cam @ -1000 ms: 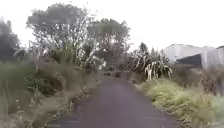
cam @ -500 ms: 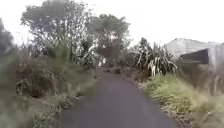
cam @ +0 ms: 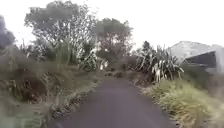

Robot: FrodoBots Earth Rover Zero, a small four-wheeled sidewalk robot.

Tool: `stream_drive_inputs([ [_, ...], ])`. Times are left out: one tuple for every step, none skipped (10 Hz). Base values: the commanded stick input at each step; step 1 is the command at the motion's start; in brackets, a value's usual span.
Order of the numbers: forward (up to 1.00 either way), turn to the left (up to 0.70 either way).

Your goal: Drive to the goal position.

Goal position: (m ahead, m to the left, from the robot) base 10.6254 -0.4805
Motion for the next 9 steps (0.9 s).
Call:
stream_drive_inputs([
  [0.85, 0.00],
  [0.85, 0.00],
  [0.85, 0.00],
  [0.85, 0.00],
  [0.85, 0.00],
  [0.85, 0.00],
  [0.85, 0.00],
  [0.85, 0.00],
  [0.85, 0.00],
])
